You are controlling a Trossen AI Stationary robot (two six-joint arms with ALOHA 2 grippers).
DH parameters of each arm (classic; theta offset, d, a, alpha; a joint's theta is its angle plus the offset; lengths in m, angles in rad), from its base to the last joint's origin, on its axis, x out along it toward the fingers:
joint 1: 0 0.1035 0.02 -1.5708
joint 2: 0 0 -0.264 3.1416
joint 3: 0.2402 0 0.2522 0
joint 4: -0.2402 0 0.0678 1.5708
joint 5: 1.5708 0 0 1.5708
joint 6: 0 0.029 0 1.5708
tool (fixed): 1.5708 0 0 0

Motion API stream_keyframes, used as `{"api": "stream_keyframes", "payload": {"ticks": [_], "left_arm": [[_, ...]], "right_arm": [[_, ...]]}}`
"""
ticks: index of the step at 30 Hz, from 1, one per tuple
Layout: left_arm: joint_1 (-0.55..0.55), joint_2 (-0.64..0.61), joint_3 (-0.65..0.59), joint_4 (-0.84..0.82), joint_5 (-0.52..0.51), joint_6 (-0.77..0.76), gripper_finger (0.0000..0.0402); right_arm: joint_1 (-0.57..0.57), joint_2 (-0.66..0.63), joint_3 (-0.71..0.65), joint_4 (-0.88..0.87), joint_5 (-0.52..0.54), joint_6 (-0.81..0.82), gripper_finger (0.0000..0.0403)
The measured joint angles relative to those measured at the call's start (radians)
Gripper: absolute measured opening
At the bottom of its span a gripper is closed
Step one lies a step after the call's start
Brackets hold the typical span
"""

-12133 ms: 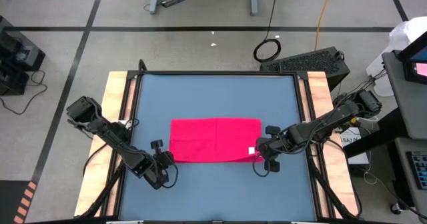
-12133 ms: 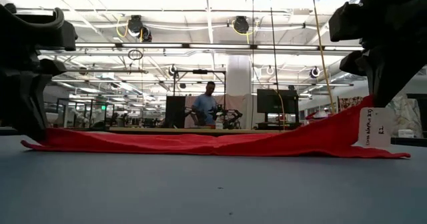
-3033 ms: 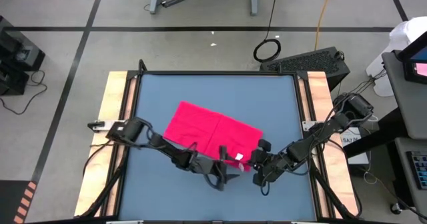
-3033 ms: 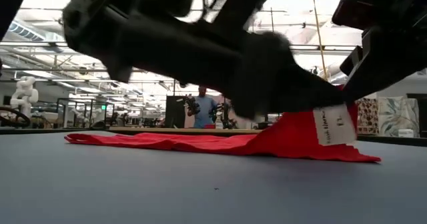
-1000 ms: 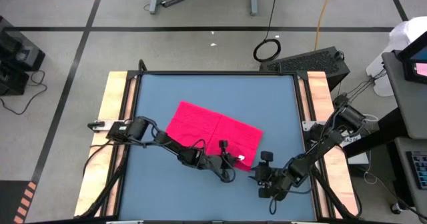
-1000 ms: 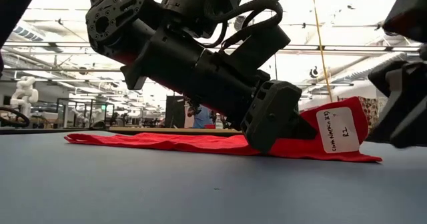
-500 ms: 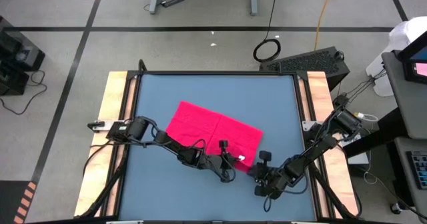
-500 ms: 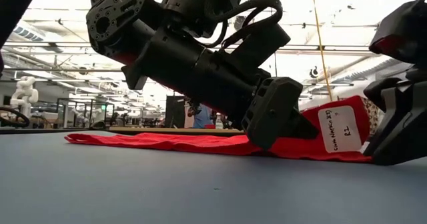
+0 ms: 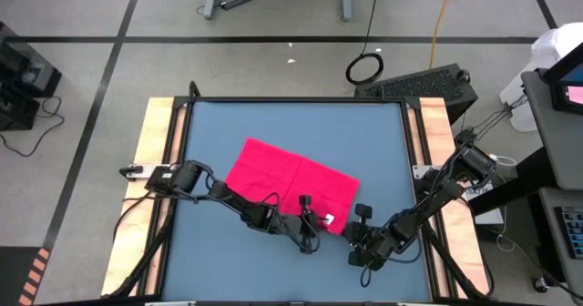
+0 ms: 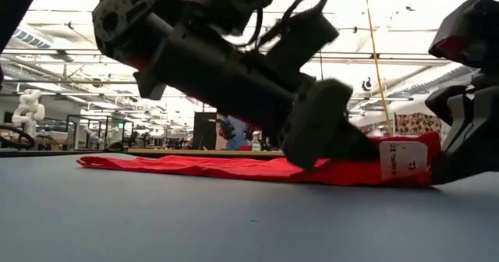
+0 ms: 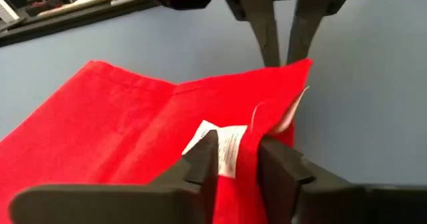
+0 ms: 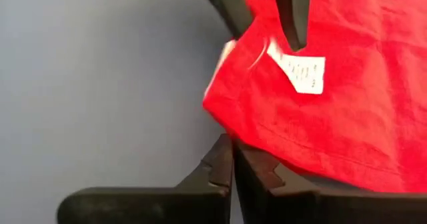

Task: Roll towel
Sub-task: Fold the red towel

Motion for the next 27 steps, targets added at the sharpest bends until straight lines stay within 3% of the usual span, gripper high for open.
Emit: {"api": "stream_keyframes", "payload": {"ticks": [9,15,20,27], "left_arm": [[-0.057,-0.040,0.000,0.002,0.012,-0.002,0.0190],[-0.091,-0.041,0.000,0.001,0.003,0.039,0.0195],[-0.095,-0.033,0.000,-0.006,-0.105,0.138,0.0195],[-0.081,-0.033,0.001,0.042,-0.051,0.213,0.0195]], "right_arm": [[0.001,-0.003,0.000,0.007,0.002,0.015,0.0001],[0.001,-0.022,0.001,0.010,0.003,0.018,0.0000],[-0.001,-0.052,0.001,0.010,0.006,0.019,0.0000],[-0.013,-0.091,0.001,0.007,0.009,0.034,0.0000]]}}
